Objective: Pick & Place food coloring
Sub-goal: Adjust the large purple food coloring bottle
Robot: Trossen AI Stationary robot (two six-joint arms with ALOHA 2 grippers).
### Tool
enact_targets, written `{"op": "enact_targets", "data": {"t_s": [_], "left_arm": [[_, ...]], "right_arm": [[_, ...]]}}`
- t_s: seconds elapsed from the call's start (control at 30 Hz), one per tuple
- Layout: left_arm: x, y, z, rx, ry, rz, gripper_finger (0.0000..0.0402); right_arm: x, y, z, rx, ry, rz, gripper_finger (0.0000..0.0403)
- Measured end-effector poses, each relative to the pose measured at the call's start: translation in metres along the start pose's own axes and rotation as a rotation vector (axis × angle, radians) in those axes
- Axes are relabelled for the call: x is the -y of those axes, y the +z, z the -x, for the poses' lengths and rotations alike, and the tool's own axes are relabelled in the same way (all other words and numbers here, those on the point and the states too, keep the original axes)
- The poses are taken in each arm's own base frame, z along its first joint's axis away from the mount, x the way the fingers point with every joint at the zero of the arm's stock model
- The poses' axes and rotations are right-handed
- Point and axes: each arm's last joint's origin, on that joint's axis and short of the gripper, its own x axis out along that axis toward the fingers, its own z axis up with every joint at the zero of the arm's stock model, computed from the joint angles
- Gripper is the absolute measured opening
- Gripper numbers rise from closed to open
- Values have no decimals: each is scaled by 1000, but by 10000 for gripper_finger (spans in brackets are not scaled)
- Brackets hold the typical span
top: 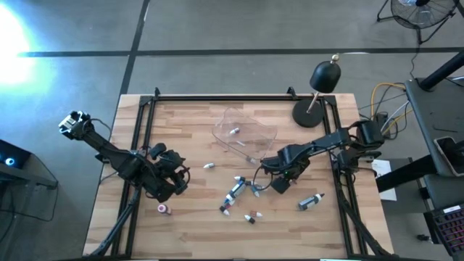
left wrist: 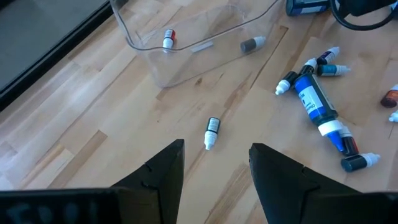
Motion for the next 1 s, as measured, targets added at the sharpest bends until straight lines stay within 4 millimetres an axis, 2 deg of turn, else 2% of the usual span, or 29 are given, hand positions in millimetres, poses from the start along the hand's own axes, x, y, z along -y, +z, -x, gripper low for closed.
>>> {"op": "enact_targets", "data": {"t_s": [0.43, 0.63, 0.8, 0.9, 1.0], "left_arm": [[0, 0, 0, -5, -4, -12, 156], [1, 1, 0, 4, -6, -7, 156], [2, 3, 0, 58, 8, 7, 156], [2, 4, 0, 70, 9, 9, 156], [2, 4, 0, 75, 8, 13, 156]], "right_arm": [[4, -5, 8, -41, -63, 19, 100], [7, -17, 39, -230, -101, 95, 100], [12, -24, 70, -525, 17, 46, 100], [14, -23, 71, -642, 148, -32, 110], [17, -25, 61, -737, 186, -85, 113]]}}
